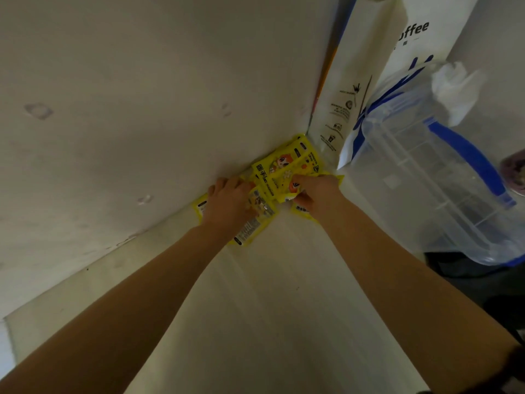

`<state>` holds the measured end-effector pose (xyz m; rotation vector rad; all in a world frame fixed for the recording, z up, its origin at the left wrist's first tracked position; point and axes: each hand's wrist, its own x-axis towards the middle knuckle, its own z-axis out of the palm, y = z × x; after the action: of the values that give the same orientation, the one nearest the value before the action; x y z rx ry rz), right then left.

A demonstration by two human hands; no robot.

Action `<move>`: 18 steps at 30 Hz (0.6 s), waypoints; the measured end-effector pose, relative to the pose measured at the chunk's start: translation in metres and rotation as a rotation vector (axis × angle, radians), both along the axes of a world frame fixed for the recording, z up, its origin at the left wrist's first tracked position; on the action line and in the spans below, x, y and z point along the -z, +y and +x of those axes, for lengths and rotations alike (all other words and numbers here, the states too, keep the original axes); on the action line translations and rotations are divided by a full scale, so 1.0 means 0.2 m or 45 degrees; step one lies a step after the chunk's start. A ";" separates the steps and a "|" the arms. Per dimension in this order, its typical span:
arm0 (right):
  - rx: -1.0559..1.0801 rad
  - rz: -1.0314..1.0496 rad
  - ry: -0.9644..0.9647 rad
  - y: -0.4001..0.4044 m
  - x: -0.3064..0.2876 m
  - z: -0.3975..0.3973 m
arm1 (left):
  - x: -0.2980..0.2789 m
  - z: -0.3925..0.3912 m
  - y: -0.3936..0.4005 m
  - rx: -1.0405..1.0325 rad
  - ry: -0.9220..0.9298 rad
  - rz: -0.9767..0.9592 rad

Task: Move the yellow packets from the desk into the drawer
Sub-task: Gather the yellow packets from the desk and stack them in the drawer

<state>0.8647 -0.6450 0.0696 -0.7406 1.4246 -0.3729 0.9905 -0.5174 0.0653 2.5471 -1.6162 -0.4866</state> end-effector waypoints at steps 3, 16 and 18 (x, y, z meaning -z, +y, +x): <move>0.020 0.005 -0.004 0.01 0.00 0.00 | -0.02 0.00 0.05 -0.046 0.081 -0.017; 0.091 0.006 -0.072 0.02 0.03 0.02 | -0.01 0.05 0.19 -0.247 0.301 -0.046; 0.088 -0.012 -0.044 0.04 0.00 0.00 | -0.01 0.07 0.21 -0.267 0.319 -0.053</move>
<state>0.8645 -0.6379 0.0704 -0.6907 1.4194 -0.4444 1.0039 -0.4744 0.0669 2.4694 -1.2478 -0.7080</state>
